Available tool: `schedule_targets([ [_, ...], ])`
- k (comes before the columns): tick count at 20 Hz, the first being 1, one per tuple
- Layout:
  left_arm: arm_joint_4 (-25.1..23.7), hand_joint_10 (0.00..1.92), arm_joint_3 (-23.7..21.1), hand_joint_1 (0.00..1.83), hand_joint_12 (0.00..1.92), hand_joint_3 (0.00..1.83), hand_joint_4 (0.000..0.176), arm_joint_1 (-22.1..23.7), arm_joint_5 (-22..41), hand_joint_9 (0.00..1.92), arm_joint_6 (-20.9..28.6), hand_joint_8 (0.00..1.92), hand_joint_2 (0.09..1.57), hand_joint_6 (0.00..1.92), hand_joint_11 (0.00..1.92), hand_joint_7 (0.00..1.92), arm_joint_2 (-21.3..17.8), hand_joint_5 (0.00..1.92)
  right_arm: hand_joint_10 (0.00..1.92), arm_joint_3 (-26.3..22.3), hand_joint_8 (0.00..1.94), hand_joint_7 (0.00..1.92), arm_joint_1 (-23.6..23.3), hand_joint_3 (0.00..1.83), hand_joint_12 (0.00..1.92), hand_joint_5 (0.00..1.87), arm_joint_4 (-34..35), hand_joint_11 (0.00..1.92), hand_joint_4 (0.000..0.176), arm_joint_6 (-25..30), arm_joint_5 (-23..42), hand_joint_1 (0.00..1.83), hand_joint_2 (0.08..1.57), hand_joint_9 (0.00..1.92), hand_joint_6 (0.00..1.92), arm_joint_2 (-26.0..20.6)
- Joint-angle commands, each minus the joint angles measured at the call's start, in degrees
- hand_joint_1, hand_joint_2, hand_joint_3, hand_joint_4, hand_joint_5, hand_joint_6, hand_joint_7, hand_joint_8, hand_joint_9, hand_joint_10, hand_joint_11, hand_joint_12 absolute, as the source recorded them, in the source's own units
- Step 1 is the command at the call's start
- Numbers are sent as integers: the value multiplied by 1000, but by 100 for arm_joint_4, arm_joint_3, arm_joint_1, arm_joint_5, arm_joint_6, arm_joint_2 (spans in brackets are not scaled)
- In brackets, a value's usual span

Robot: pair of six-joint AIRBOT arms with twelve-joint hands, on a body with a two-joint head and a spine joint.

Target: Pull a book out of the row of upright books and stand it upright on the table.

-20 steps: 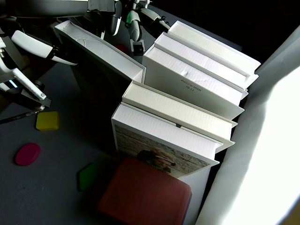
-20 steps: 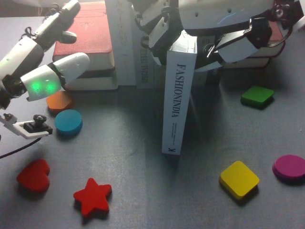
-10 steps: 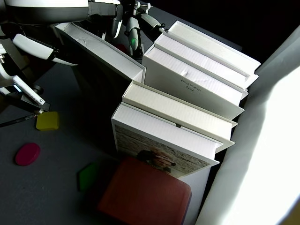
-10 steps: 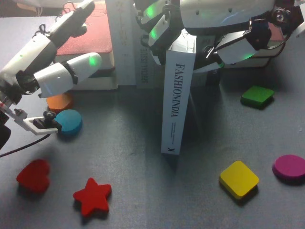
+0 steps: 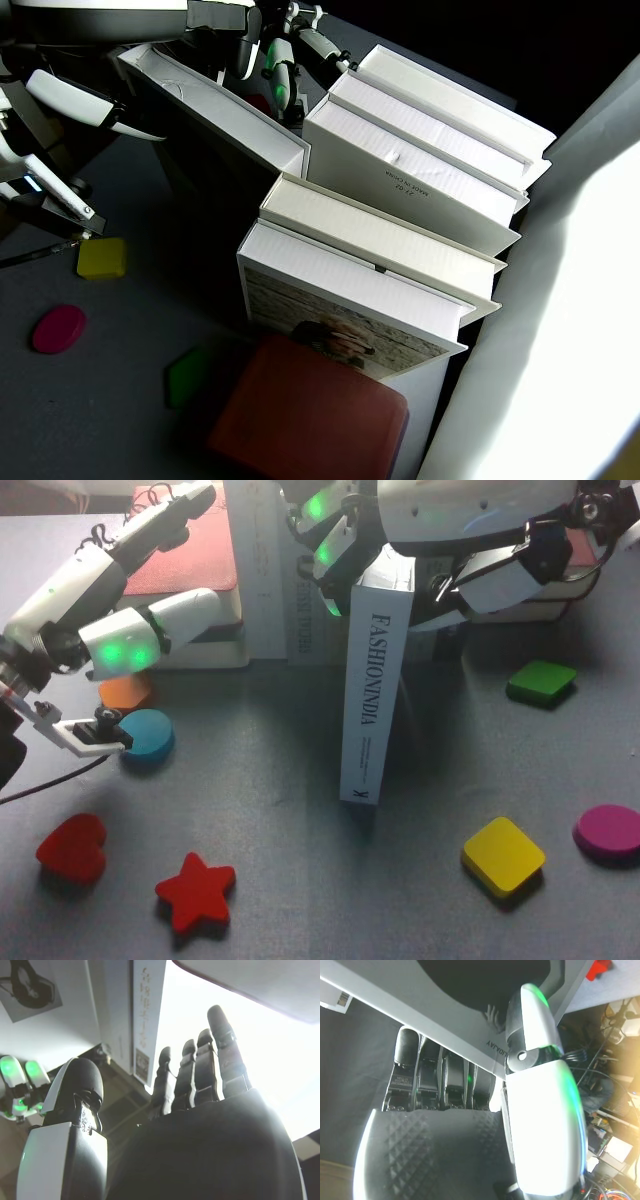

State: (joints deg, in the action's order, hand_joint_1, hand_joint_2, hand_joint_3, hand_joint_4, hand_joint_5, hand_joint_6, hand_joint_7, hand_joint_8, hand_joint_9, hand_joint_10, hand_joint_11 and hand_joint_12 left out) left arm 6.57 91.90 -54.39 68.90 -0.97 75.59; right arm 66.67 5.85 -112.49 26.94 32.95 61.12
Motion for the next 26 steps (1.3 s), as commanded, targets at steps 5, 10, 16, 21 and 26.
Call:
schedule_targets([
  [5, 46, 5, 37, 484, 546, 0, 1, 151, 709, 19, 69, 4, 1326, 16, 0, 66, -37, 165, 1409, 230, 1424, 575, 132, 0, 1921, 913, -178, 0, 0, -124, -360, 1185, 1237, 0, 1197, 75],
  [10, 15, 0, 82, 437, 374, 0, 5, 187, 666, 0, 69, 1, 1322, 2, 0, 25, -9, 119, 1409, 351, 1424, 575, 130, 0, 1921, 913, -119, 0, 0, -124, -438, 1185, 1237, 0, 1197, 124],
  [16, 3, 0, 101, 420, 487, 1, 5, 185, 608, 0, 77, 1, 1336, 3, 0, 26, 8, 120, 31, 857, 0, 0, 170, 3, 790, 0, 3, 0, 64, 271, -411, 494, 1137, 25, 0, 362],
  [21, 10, 0, 100, 391, 365, 0, 47, 163, 619, 0, 87, 1, 1345, 6, 0, 5, 14, 110, 0, 871, 0, 0, 207, 0, 695, 0, 6, 0, 62, 296, -397, 508, 1122, 0, 0, 382],
  [26, 35, 0, 90, 443, 318, 0, 54, 134, 669, 0, 107, 0, 1329, 6, 0, 2, 12, 107, 0, 676, 0, 0, 183, 0, 0, 0, 243, 0, 125, 153, -364, 558, 1014, 0, 0, 178],
])
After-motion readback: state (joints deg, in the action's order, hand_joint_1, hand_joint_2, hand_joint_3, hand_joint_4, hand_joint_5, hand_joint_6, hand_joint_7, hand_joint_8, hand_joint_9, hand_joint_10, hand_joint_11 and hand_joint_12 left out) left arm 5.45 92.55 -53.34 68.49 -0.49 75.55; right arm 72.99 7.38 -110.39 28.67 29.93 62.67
